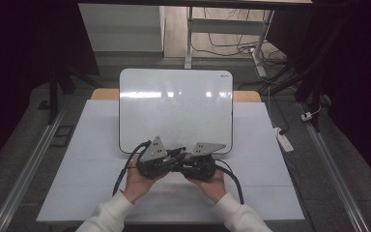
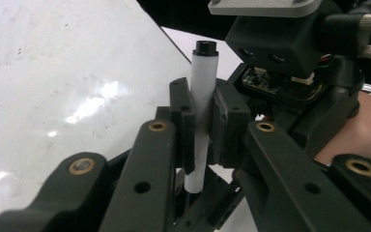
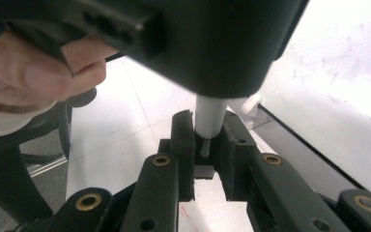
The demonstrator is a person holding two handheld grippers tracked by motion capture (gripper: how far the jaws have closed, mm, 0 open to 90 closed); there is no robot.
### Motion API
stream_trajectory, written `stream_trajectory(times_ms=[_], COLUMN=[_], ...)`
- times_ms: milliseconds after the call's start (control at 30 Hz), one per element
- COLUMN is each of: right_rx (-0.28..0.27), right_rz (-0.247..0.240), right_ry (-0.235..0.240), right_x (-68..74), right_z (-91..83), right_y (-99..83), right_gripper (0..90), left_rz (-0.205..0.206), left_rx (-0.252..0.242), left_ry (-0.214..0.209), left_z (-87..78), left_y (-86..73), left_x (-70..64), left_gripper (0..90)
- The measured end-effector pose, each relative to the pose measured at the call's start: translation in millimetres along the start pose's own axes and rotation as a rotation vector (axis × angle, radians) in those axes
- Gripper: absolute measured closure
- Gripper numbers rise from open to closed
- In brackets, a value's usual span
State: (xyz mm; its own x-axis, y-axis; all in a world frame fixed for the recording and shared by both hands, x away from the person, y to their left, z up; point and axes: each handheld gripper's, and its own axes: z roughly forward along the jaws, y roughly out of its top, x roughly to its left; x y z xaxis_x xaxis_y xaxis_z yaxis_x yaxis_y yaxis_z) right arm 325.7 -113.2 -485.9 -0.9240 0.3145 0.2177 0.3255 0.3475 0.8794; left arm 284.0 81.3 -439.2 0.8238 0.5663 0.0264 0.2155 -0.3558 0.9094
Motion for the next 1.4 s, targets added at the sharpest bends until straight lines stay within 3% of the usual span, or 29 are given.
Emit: stream_trajectory(times_ms=[233,300,400,567,700,867,1000,1133,1233,1400], right_rx=[0.014,0.004,-0.038,-0.085,-0.094,-0.096,-0.1,-0.099,-0.093,-0.082], right_rz=[0.011,-0.001,-0.015,-0.054,-0.035,-0.002,0.007,0.018,0.03,0.041], right_ry=[0.013,-0.005,-0.048,-0.162,-0.23,-0.319,-0.383,-0.45,-0.484,-0.506], right_x=[0.0,1.5,2.6,-2.8,-14.7,-26.2,-28.2,-30.9,-34.4,-38.2], right_z=[3.7,2.4,-6.6,-36.0,-67.2,-105.5,-134.8,-158.9,-169.3,-176.8], right_y=[-1.5,-1.0,1.0,-2.9,-15.9,-35.7,-47.7,-58.3,-65.7,-72.7], right_gripper=[76.9,71.0,59.0,49.6,47.6,46.7,46.6,46.6,46.5,46.2], left_rz=[-0.013,-0.013,-0.046,-0.118,-0.145,-0.204,-0.233,-0.219,-0.218,-0.234], left_rx=[0.002,-0.001,-0.009,0.011,0.055,0.108,0.181,0.274,0.322,0.347], left_ry=[-0.008,0.016,0.051,0.117,0.207,0.269,0.302,0.339,0.36,0.377], left_z=[-2.2,-6.2,-20.1,-41.6,-58.6,-67.9,-62.8,-44.7,-29.3,-15.4], left_y=[-3.7,-4.1,-6.5,-14.6,-20.1,-22.0,-14.1,-7.7,-8.8,-13.8], left_x=[4.2,6.6,18.1,41.7,62.8,92.3,115.3,130.1,138.1,146.4], left_gripper=[80.7,80.8,80.8,80.8,80.7,80.7,80.7,80.5,80.4,80.1])
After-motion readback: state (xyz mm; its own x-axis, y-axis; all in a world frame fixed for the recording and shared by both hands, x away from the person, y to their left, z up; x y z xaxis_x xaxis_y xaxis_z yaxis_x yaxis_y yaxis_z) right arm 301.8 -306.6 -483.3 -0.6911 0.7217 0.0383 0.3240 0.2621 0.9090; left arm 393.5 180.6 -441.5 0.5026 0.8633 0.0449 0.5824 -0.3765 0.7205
